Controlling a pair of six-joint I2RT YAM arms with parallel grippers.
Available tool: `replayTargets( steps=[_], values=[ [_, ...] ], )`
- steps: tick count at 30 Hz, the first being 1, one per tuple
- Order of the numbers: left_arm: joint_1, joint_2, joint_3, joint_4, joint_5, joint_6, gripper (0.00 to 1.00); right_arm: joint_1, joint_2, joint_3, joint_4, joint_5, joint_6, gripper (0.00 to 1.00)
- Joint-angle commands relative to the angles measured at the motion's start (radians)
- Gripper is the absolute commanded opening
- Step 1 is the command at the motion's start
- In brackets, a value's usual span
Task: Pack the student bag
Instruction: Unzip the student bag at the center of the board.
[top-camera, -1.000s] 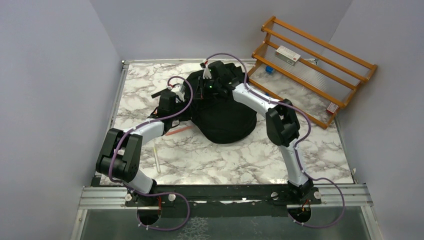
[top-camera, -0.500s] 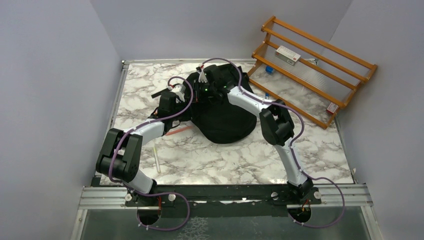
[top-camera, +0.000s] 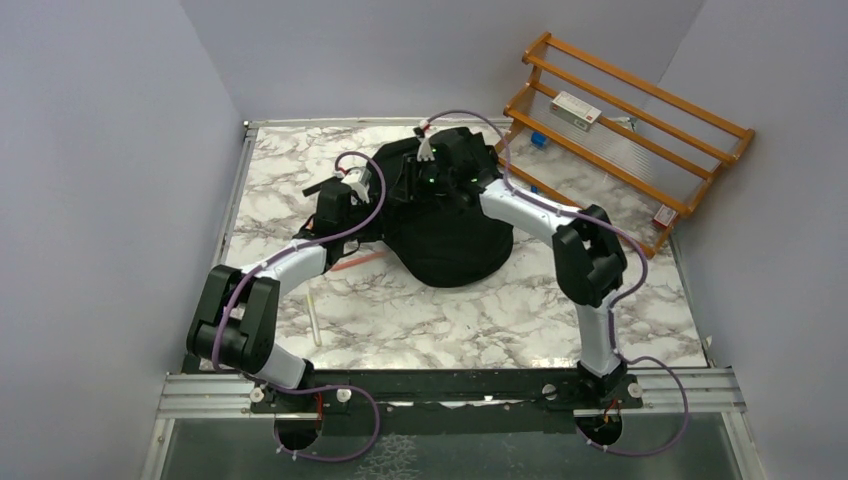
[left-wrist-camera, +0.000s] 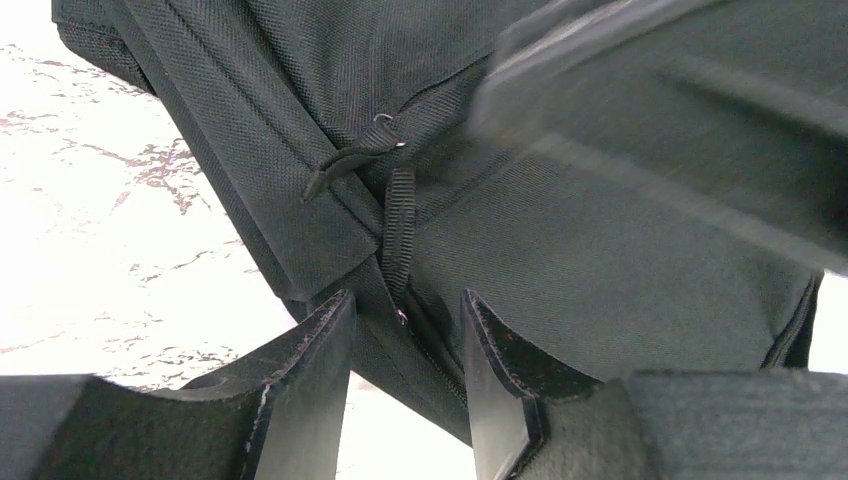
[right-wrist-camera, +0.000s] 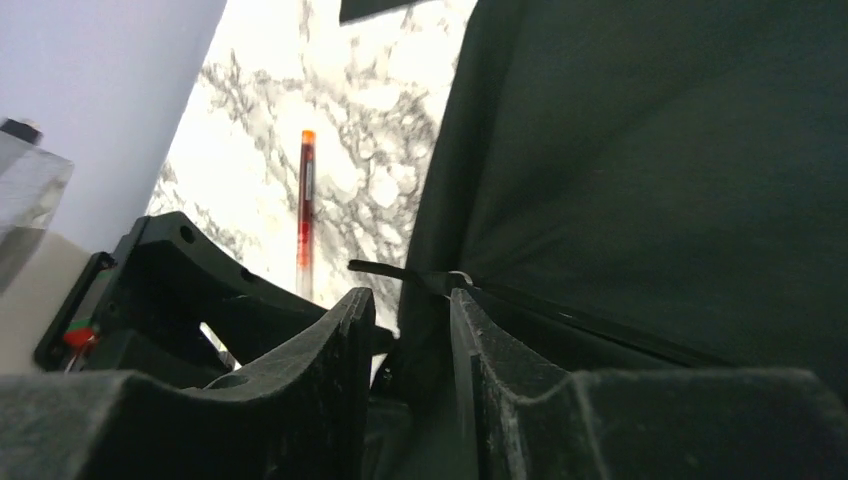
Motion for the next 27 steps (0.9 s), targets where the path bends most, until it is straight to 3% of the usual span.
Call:
replayTargets(
  steps=[1, 11, 19, 27],
  values=[
    [-0.005, -0.055, 0.014, -0.003, -0.019, 0.018, 0.44, -0.049, -0.126, -0.095, 0.088, 0.118, -0.062, 0.40],
    [-0.005, -0.078, 0.119, -0.101, -0.098, 0.106, 0.47, -0.072, -0.242, -0.232, 0.034, 0.323, -0.166, 0.40],
    [-0.004, -0.055, 0.191, -0.128, -0.099, 0.138, 0.47, -0.079, -0.220, -0.207, -0.065, 0.238, -0.180, 0.40],
    [-0.004, -0.036, 0.193, -0.101, -0.090, 0.155, 0.47, -0.080, -0.429, -0.417, -0.063, 0.268, -0.120, 0.42]
  ],
)
